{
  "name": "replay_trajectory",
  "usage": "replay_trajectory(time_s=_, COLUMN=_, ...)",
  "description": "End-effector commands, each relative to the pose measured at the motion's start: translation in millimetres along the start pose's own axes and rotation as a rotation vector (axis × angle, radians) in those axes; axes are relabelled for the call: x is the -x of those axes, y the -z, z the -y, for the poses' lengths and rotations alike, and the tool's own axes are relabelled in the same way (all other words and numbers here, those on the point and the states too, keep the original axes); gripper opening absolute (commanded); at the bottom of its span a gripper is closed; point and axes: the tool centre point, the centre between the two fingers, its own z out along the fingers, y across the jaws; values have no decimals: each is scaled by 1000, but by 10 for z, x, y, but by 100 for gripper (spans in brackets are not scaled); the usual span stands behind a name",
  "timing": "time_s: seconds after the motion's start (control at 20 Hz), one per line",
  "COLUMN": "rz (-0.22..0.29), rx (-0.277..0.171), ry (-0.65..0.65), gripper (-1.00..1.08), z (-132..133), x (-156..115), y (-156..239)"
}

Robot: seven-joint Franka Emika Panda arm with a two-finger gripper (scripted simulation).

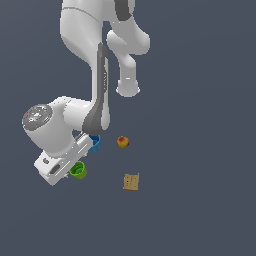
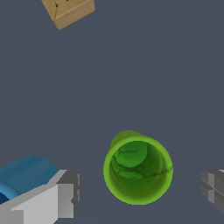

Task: Pick up a designated object from a clutter of objects.

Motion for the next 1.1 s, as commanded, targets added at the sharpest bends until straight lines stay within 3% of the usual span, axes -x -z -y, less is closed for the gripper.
replay_trajectory(time_s=0.0, rz=1, rx=0, ry=21, gripper=100, z=-24, x=36, y=-49)
replay_trajectory(time_s=0.5, rz=2, rx=0, ry=35, gripper=100, z=-40, x=72, y=-126)
replay_trajectory(time_s=1.05, rz=1, rx=0, ry=38, gripper=100, z=-32, x=76, y=-582)
